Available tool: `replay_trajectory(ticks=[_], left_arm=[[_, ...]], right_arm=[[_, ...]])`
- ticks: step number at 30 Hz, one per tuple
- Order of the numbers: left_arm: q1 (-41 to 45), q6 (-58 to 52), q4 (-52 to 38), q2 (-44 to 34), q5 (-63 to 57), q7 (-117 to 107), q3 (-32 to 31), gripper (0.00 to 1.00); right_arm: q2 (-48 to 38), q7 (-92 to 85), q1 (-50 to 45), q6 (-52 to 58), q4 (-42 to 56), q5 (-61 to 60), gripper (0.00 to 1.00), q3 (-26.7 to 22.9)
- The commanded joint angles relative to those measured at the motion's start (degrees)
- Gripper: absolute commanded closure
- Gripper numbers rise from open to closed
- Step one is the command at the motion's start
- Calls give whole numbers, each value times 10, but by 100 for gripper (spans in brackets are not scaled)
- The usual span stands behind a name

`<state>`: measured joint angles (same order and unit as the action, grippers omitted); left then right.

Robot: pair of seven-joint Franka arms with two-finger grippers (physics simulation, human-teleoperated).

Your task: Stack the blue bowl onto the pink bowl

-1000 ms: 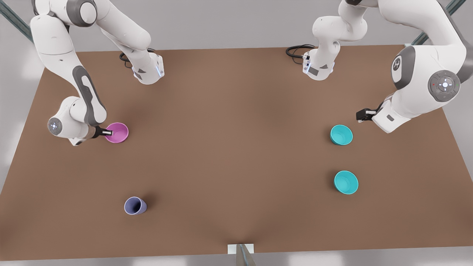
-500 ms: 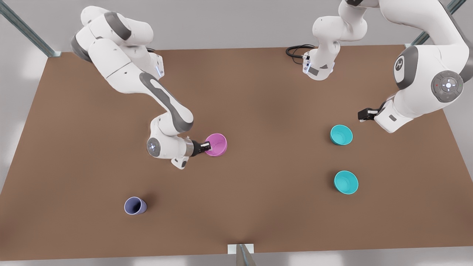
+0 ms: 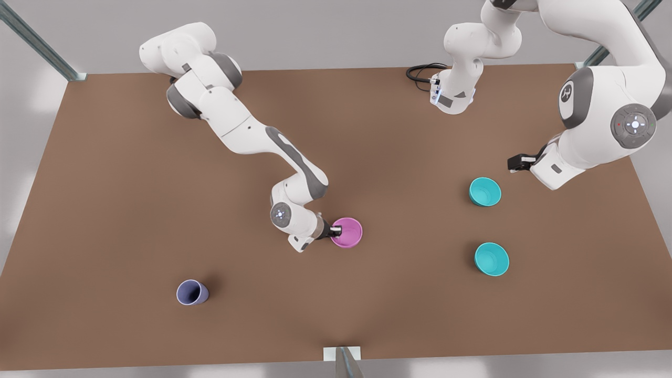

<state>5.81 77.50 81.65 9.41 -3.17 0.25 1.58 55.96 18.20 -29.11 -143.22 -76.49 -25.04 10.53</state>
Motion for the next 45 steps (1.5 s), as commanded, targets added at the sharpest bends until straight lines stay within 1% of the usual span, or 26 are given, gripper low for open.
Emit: replay_trajectory(ticks=[1, 2, 3, 5, 7, 9, 11, 12, 13, 14, 15, 16, 17, 19, 20, 21, 26, 29, 30, 36, 37, 38, 39, 42, 44, 45], left_arm=[[0, -2, -1, -2, 0, 0, 0, 0], [0, -2, -1, -1, 0, 0, 0, 0], [0, -2, -1, -1, 0, 0, 0, 0], [-2, -1, -3, 1, -1, -3, 2, 0], [-3, -1, -4, 9, -3, -8, 12, 0], [-3, -1, -24, 25, 38, -3, 62, 0], [-4, -2, -23, 31, 46, -7, 76, 0], [-7, 24, 11, 31, 63, -1, 88, 0], [-16, 143, 132, 10, 117, 7, 106, 0], [-24, 226, 206, 12, 126, 96, 113, 0], [-36, 304, 262, 21, 150, 170, 135, 0], [-37, 374, 322, 25, 195, 223, 144, 0], [-39, 418, 352, 32, 212, 266, 144, 0], [-77, 458, 356, 86, 243, 368, 149, 0], [-82, 478, 370, 97, 253, 398, 149, 0], [-82, 502, 388, 100, 261, 429, 149, 0], [-80, 496, 439, 111, 278, 528, 147, 0], [-80, 489, 440, 119, 282, 553, 146, 0], [-80, 482, 441, 124, 313, 553, 143, 0], [-75, 484, 441, 141, 316, 554, 131, 0], [-75, 487, 441, 141, 316, 554, 129, 8], [-74, 489, 440, 143, 316, 553, 125, 28], [-75, 489, 440, 145, 316, 553, 125, 40], [-71, 490, 439, 148, 316, 553, 124, 45], [-71, 491, 439, 148, 316, 553, 124, 57], [-71, 491, 439, 149, 316, 553, 124, 59]], right_arm=[[0, 197, -1, -8, 2, 4, 28, -1], [0, 193, -1, -9, 2, 4, 12, -1], [0, 193, -1, -11, 2, 4, 0, -1], [-4, 193, 1, -9, 3, 3, 0, 0], [-35, 194, 24, 7, -1, -3, 0, 3], [-90, 190, 80, 158, -4, -2, 0, 4], [-114, 189, 151, 354, 12, 11, 0, 0], [-114, 190, 174, 490, 70, 69, 0, -1], [-114, 171, 217, 621, 135, 120, 0, -1], [-116, 75, 247, 769, 224, 198, 0, -3], [-153, 4, 252, 821, 233, 278, 0, -2], [-216, -59, 255, 828, 228, 307, 0, -2], [-270, -62, 254, 838, 219, 326, 0, -1], [-375, -59, 255, 821, 111, 323, 0, 0], [-420, -65, 270, 724, 50, 322, 0, 0], [-454, -69, 278, 704, 7, 320, 0, 1], [-453, -69, 281, 709, 5, 321, 0, 1], [-454, -69, 288, 711, 0, 321, 0, 1], [-454, -69, 292, 711, -1, 321, 0, 1], [-459, -69, 296, 722, -16, 321, 0, 1], [-457, -68, 296, 732, -16, 320, 0, 1], [-457, -68, 297, 732, -16, 320, 0, 1], [-458, -68, 297, 732, -18, 320, 0, 1], [-456, -68, 296, 732, -20, 320, 0, 0], [-454, -68, 296, 732, -20, 321, 0, 0], [-454, -69, 297, 732, -20, 321, 0, 0]])
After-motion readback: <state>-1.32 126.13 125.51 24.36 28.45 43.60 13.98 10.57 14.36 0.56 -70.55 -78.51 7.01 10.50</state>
